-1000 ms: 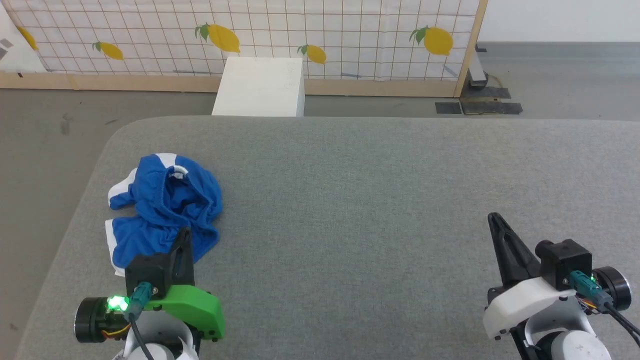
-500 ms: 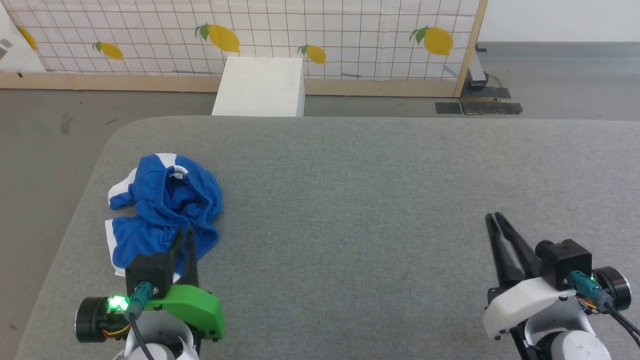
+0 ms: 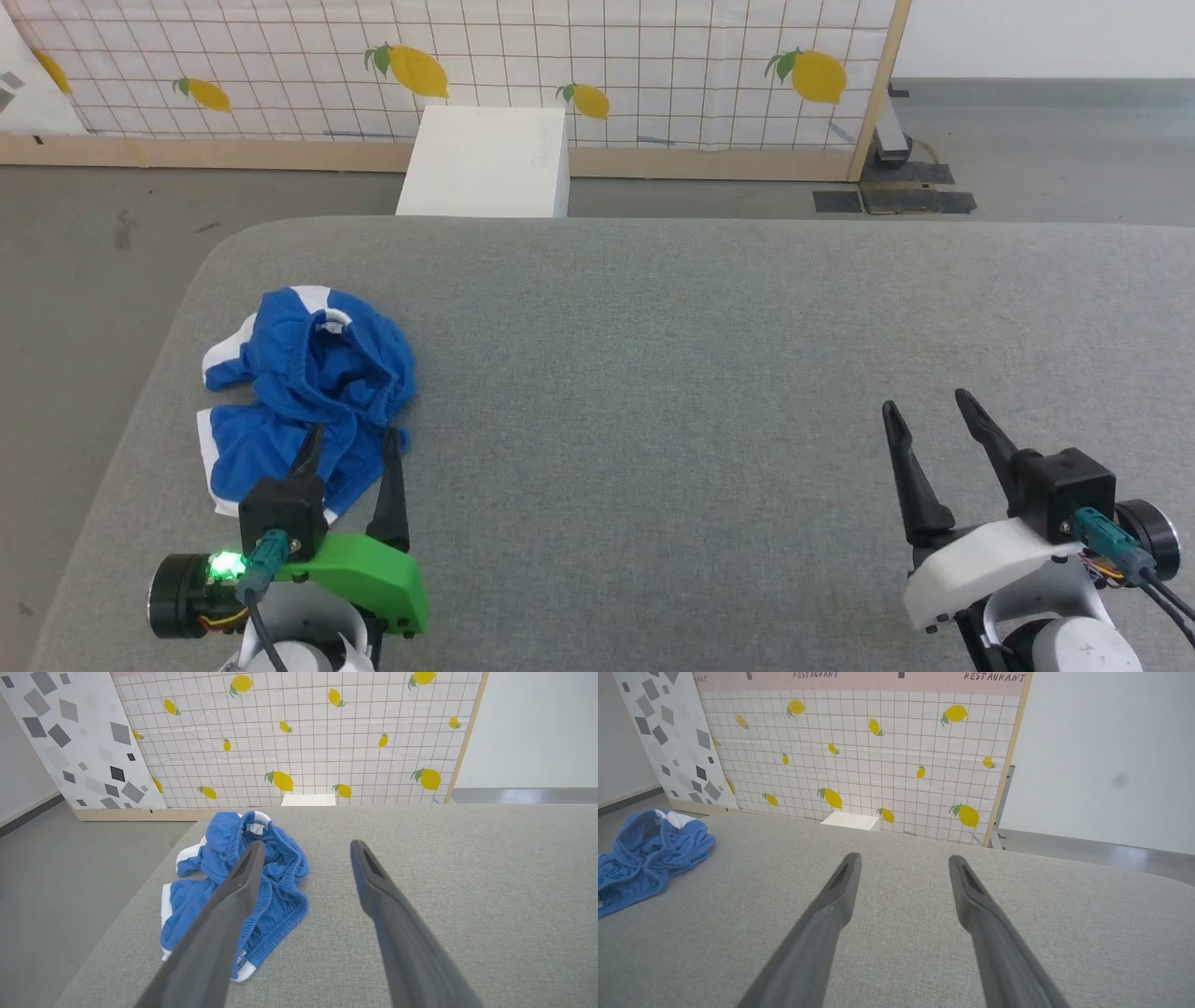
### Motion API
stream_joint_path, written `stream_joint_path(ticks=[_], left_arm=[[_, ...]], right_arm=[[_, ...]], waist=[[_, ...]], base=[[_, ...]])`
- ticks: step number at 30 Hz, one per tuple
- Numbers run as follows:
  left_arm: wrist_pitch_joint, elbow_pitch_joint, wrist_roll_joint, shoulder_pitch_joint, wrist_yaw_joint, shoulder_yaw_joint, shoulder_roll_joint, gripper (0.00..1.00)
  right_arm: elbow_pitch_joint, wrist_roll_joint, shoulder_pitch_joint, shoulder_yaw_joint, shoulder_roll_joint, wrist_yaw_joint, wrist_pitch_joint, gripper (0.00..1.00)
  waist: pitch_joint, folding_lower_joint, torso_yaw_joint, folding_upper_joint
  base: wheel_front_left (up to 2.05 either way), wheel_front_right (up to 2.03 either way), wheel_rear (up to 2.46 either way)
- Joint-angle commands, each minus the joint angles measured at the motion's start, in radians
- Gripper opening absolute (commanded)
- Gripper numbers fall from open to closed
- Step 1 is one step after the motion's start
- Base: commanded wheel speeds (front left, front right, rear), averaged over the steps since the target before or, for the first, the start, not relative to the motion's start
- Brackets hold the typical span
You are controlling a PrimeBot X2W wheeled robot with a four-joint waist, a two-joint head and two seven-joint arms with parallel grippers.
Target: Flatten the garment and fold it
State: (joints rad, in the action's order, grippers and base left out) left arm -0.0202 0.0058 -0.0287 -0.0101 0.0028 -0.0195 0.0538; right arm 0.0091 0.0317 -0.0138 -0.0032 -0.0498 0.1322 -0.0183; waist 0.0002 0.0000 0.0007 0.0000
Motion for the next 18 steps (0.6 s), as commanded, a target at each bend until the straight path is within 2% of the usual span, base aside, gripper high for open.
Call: stream_joint_path(ticks=[1,18], left_arm=[[-0.010,0.002,-0.011,0.007,0.008,-0.004,0.000,1.00],[-0.045,-0.002,-0.033,0.027,0.024,-0.008,-0.001,1.00]], right_arm=[[0.004,0.014,0.015,-0.003,0.000,0.000,-0.010,1.00],[0.012,0.050,0.031,-0.004,0.000,0.000,-0.046,1.00]], waist=[[0.000,0.0000,0.002,0.0000],[-0.001,0.0000,0.075,0.0000]], base=[[0.00,0.00,0.00],[0.00,0.00,0.00]])
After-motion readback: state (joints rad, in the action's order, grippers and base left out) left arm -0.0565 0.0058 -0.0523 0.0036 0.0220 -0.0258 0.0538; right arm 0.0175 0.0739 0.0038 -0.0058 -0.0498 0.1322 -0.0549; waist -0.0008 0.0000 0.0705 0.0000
